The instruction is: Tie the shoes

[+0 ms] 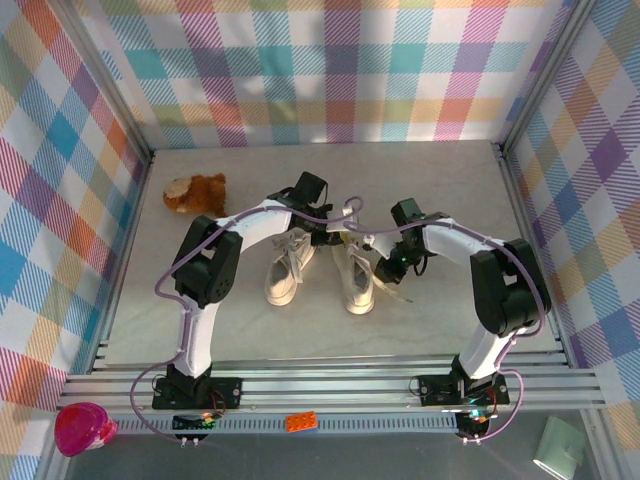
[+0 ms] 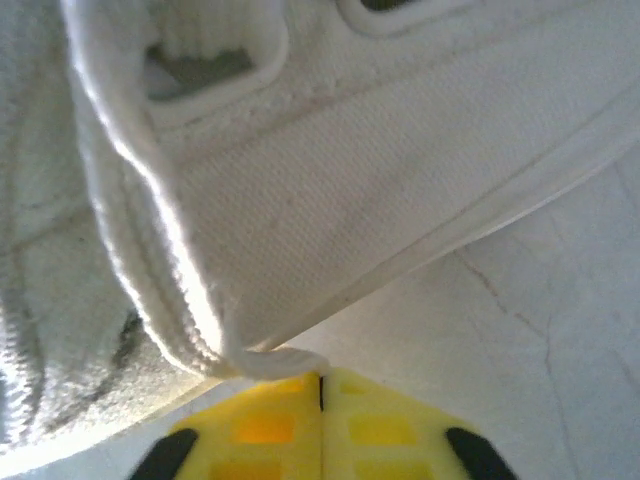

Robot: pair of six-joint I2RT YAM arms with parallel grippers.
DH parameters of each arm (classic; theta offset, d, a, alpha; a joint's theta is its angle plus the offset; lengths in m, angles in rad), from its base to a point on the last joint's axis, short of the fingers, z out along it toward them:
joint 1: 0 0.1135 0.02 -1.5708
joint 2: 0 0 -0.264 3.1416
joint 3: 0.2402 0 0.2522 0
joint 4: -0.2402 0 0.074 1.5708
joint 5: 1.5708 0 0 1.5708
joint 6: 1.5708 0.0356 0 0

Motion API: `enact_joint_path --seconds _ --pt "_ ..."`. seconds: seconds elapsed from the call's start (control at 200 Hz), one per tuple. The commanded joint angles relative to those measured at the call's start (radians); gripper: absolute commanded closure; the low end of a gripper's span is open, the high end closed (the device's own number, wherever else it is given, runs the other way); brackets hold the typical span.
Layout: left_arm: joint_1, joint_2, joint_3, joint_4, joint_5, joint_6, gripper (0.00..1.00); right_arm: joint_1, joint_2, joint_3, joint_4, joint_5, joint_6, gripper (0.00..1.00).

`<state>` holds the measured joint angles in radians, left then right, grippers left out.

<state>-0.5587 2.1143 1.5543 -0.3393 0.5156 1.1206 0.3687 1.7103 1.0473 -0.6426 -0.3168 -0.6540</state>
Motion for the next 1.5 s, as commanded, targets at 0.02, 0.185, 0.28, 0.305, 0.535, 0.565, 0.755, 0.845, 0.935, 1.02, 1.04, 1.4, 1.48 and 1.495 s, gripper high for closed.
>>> enact_joint_path --seconds 0.02,0.185,0.28,0.305,0.535,0.565,0.755,0.845,0.935,1.02,1.04,1.4,1.48,1.495 --pt "-0.011 -0.03 -0.041 -0.038 0.014 0.022 0.94 0.007 -0.08 -0.036 0.049 -0.007 0.0 1.0" --pt "0.011 -0.093 -0.063 -0.024 0.016 0.006 1.0 0.006 -0.186 -0.086 0.075 0.058 0.03 1.0" --pt "0.019 -0.126 -0.073 -0.024 0.028 -0.006 1.0 0.006 -0.224 -0.11 0.085 0.101 0.05 1.0" --pt "0.02 -0.135 -0.076 -0.027 0.031 -0.009 1.0 0.006 -0.23 -0.114 0.085 0.117 0.053 1.0" --pt "0.02 -0.228 -0.131 -0.063 0.007 -0.11 1.0 0.004 -0.274 -0.11 0.084 0.356 0.131 1.0" --pt "0.02 -0.249 -0.152 -0.064 -0.003 -0.128 1.0 0.003 -0.281 -0.11 0.084 0.383 0.136 1.0" --pt "0.02 -0.386 -0.313 -0.031 -0.046 -0.17 1.0 0.002 -0.327 -0.117 0.086 0.452 0.159 1.0" --pt "0.022 -0.417 -0.345 -0.05 -0.067 -0.172 1.0 0.003 -0.322 -0.115 0.078 0.45 0.165 1.0" --pt "0.022 -0.437 -0.354 -0.085 -0.091 -0.197 1.0 0.003 -0.319 -0.106 0.071 0.454 0.175 1.0" --pt "0.022 -0.467 -0.374 -0.099 -0.136 -0.244 1.0 0.002 -0.313 -0.093 0.051 0.48 0.182 1.0" --pt "0.022 -0.478 -0.384 -0.095 -0.144 -0.25 1.0 0.001 -0.312 -0.092 0.044 0.487 0.184 1.0" --pt "0.022 -0.559 -0.49 -0.129 -0.307 -0.406 1.0 -0.084 -0.269 -0.062 -0.089 0.607 0.309 1.0" --pt "0.023 -0.557 -0.488 -0.158 -0.33 -0.434 1.0 -0.104 -0.264 -0.056 -0.117 0.614 0.339 1.0" --pt "0.023 -0.558 -0.488 -0.161 -0.332 -0.437 1.0 -0.108 -0.264 -0.056 -0.124 0.616 0.343 1.0"
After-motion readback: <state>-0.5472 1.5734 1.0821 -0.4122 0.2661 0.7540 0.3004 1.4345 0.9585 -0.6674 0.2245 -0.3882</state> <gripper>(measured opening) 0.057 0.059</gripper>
